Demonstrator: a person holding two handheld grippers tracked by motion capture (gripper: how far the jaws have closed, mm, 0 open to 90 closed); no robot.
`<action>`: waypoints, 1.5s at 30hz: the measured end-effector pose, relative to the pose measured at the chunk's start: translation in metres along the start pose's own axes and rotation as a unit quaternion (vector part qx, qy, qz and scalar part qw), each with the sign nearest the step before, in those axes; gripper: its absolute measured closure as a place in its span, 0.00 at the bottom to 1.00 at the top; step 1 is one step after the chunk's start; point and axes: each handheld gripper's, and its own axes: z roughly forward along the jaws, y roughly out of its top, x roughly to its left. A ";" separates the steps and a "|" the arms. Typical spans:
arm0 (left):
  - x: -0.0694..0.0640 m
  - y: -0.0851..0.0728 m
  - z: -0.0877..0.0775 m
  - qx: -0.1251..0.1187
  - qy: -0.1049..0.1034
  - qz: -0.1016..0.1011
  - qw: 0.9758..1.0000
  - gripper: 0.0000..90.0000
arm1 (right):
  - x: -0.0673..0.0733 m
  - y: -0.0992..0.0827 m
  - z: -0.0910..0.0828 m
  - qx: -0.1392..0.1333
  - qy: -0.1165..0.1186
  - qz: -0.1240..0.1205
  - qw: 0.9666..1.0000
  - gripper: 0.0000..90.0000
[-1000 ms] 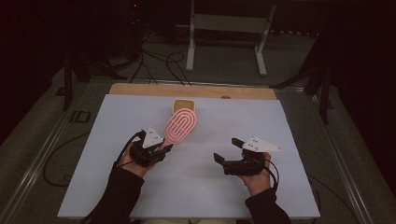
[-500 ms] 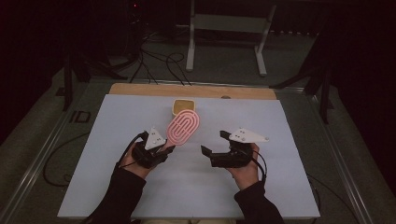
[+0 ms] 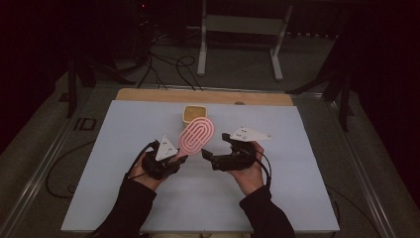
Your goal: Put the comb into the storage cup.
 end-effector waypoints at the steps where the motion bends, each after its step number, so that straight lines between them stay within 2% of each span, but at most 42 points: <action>1: 0.000 0.000 0.000 0.000 0.000 0.000 1.000 0.78 | 0.000 0.000 0.000 0.000 0.000 0.000 1.000 0.09; 16: -0.006 0.001 0.003 -0.008 -0.005 0.006 1.000 0.78 | 0.000 0.009 0.019 0.021 0.014 0.025 0.999 0.11; 23: -0.010 0.002 0.006 -0.011 -0.012 0.009 1.000 0.78 | -0.002 0.011 0.027 0.028 0.029 0.042 0.998 0.25; 28: -0.010 0.000 0.007 -0.025 -0.020 -0.005 0.999 0.78 | -0.004 0.012 0.028 0.023 0.033 0.046 0.998 0.37; 32: -0.011 0.000 0.007 -0.032 -0.020 -0.009 0.999 0.78 | -0.004 0.012 0.028 0.020 0.034 0.050 0.998 0.40; 35: -0.012 0.000 0.007 -0.034 -0.019 -0.008 0.999 0.78 | -0.003 0.011 0.030 0.026 0.032 0.051 0.998 0.35; 38: -0.014 0.000 0.007 -0.037 -0.021 -0.008 0.999 0.78 | -0.002 0.011 0.032 0.022 0.034 0.056 0.998 0.36; 41: -0.014 0.000 0.007 -0.040 -0.021 -0.004 0.999 0.78 | -0.003 0.012 0.034 0.016 0.044 0.069 0.997 0.42; 45: -0.014 -0.001 0.009 -0.037 -0.028 -0.010 0.999 0.78 | -0.006 0.011 0.035 0.013 0.051 0.074 0.996 0.51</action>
